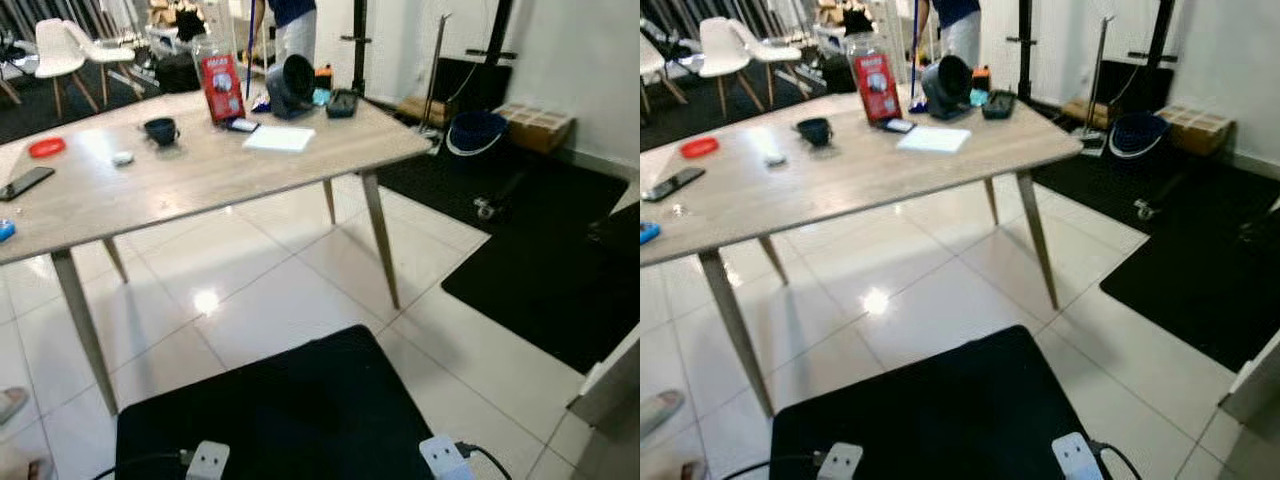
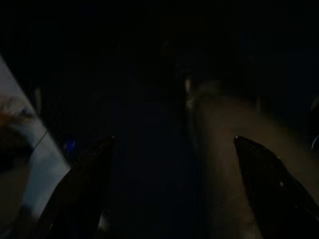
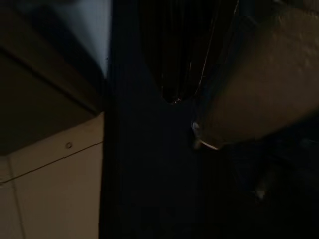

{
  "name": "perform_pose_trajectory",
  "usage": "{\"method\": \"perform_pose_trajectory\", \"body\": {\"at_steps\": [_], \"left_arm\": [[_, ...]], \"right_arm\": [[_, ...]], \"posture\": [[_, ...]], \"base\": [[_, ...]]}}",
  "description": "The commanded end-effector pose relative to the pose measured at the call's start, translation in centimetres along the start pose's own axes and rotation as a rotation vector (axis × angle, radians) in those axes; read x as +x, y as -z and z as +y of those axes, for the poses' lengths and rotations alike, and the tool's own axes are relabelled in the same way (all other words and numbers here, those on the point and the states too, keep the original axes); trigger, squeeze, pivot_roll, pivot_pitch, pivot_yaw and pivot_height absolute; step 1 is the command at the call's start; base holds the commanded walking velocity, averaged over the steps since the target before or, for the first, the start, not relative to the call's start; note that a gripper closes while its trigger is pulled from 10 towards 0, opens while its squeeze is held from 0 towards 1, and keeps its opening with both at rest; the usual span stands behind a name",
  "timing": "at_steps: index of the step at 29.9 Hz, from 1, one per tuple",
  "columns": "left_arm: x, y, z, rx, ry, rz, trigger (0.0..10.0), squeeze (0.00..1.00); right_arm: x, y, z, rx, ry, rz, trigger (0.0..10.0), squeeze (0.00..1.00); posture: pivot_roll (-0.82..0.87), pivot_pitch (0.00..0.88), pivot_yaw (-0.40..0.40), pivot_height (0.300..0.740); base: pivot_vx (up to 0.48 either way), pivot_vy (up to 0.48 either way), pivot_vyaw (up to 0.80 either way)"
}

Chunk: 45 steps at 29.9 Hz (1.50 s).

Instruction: Restocking fridge

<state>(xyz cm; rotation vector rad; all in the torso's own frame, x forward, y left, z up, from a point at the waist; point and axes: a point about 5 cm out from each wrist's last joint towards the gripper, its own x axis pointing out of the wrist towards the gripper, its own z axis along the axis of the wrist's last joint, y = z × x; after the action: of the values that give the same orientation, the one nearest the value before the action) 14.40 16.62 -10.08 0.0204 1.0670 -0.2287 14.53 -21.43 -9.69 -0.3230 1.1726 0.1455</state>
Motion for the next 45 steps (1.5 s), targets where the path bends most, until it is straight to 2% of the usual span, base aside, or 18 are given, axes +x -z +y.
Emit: {"method": "perform_pose_trajectory", "body": {"at_steps": [1,34,45], "left_arm": [[-0.20,1.10,0.12,-0.004,-0.004,0.043,10.0,0.00],[-0.24,1.43,-0.01,-0.017,-0.005,0.046,10.0,0.00],[-0.26,1.25,0.21,-0.042,-0.020,0.028,10.0,0.00]], "right_arm": [[0.07,-0.48,0.50,-0.006,-0.012,-0.019,10.0,0.00],[0.06,-0.28,0.49,-0.019,-0.007,-0.013,10.0,0.00],[0.05,-0.18,0.31,0.004,0.019,-0.010,10.0,0.00]], "posture": [[-0.01,0.000,0.055,0.740],[-0.01,0.000,0.056,0.740],[0.00,0.000,0.056,0.740]], "base": [[0.000,0.000,0.79],[0.000,0.000,0.79],[0.000,0.000,0.15]]}}
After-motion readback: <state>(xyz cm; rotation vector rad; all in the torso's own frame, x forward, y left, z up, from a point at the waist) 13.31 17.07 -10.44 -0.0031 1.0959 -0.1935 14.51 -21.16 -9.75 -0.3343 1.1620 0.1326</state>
